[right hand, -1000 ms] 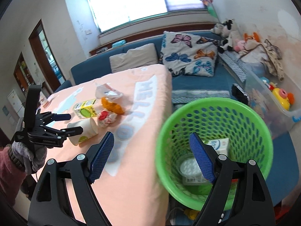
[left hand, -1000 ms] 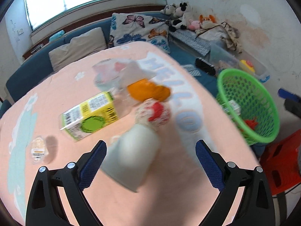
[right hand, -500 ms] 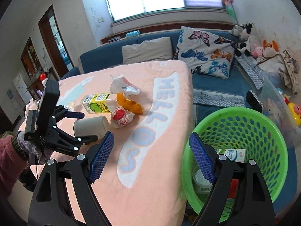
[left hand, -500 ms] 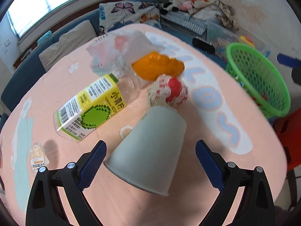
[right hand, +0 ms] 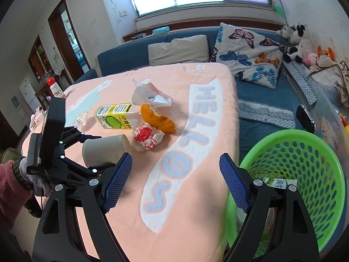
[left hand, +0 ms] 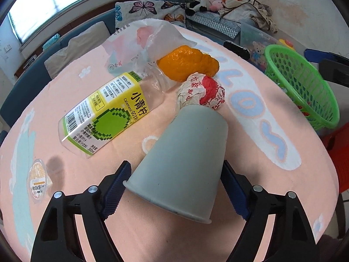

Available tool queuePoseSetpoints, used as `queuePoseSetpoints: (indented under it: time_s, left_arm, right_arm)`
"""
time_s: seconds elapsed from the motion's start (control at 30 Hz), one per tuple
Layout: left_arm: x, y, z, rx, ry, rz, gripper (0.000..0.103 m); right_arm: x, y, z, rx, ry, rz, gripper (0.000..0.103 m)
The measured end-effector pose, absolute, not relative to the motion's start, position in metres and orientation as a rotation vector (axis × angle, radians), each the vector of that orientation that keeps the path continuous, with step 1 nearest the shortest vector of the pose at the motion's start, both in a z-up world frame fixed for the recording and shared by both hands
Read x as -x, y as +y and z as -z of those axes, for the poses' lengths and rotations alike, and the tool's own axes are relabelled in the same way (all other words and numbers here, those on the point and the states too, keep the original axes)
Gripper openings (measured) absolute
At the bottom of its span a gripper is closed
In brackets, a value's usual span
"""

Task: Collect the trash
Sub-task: 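Grasp the white paper cup with the left tool while the right tool grasps the clear plastic bag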

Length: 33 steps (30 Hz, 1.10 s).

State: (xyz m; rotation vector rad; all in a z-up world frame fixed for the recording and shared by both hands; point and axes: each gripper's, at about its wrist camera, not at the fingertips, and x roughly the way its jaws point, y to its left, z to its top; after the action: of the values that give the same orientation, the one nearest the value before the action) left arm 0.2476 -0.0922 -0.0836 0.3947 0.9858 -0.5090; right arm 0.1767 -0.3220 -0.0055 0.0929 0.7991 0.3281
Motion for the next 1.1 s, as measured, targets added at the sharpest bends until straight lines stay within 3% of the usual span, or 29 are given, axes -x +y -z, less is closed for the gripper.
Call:
queuePoseSetpoints:
  time_s: [0.53, 1.1]
  left_arm:
    - [-0.222, -0.043, 0.042, -0.245, 0.95, 0.391, 0.078]
    - [-0.223, -0.004, 0.043, -0.143, 0.961, 0.339, 0.078]
  right_arm:
    - [-0.234, -0.27, 0.005, -0.074, 0.778, -0.449, 0.082]
    - [-0.338, -0.25, 0.038, -0.205, 0.865, -0.512, 0.082]
